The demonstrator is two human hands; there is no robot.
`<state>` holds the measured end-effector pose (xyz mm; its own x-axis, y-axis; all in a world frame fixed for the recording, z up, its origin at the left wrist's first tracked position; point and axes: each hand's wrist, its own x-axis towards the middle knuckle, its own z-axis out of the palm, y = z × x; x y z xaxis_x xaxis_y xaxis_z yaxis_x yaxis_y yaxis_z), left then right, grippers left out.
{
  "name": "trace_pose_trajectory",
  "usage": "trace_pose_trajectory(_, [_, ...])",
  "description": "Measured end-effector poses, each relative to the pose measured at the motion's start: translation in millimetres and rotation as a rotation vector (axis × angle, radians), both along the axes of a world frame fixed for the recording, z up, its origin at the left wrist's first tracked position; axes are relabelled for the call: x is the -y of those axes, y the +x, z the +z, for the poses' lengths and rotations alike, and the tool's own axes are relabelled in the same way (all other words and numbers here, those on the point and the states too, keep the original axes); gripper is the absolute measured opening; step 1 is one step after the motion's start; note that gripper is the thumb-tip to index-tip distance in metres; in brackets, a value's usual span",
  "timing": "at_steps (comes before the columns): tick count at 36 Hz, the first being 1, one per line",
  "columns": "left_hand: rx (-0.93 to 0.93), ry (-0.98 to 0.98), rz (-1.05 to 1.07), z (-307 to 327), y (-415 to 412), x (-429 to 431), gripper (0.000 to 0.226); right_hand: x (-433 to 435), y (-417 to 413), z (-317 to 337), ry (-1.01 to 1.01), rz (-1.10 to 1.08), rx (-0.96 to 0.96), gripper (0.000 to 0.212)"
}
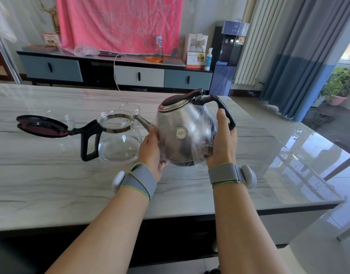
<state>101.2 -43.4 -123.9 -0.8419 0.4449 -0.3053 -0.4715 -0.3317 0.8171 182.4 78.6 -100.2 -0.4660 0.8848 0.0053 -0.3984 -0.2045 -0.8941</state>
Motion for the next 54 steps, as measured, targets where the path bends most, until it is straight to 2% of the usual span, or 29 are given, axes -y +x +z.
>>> trace_pose_trajectory(26, [0.005, 0.008, 0.004, -0.6, 0.6, -0.5, 0.034, 0.5, 1.0, 0.2, 0.001, -0.003, 0.01, 0.052])
trace_pose_trajectory(49, [-0.003, 0.005, 0.003, -2.8, -0.8, -1.4, 0.029, -8.3, -2.2, -6.2, 0.017, 0.006, -0.024, 0.035])
trace_pose_trajectory(54, [0.0, 0.0, 0.001, -1.5, -0.4, -0.4, 0.029, -6.2, -2.1, -4.0, 0.012, 0.015, -0.006, 0.041])
